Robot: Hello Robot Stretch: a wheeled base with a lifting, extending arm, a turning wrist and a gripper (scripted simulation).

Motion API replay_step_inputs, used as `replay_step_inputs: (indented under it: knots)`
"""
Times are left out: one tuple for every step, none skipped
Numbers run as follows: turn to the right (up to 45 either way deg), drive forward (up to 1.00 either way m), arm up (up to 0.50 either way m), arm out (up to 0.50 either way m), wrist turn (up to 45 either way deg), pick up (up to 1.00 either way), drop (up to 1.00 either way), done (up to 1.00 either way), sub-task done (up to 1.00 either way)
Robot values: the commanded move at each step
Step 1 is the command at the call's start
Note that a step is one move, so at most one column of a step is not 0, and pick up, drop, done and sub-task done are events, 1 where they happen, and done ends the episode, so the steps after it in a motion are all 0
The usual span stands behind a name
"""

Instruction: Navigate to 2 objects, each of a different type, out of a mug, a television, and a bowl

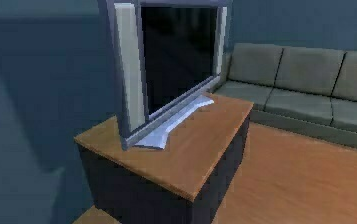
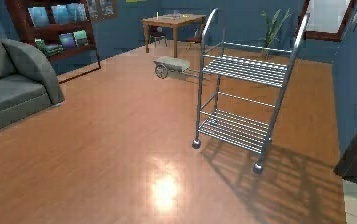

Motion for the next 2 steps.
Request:
replay_step_inputs:
  knots:
    - [0.0,0.0,0.0,0.0,0.0,0.0,0.0,0.0,1.0]
    - [45.0,0.0,0.0,0.0,0.0,0.0,0.0,0.0,0.0]
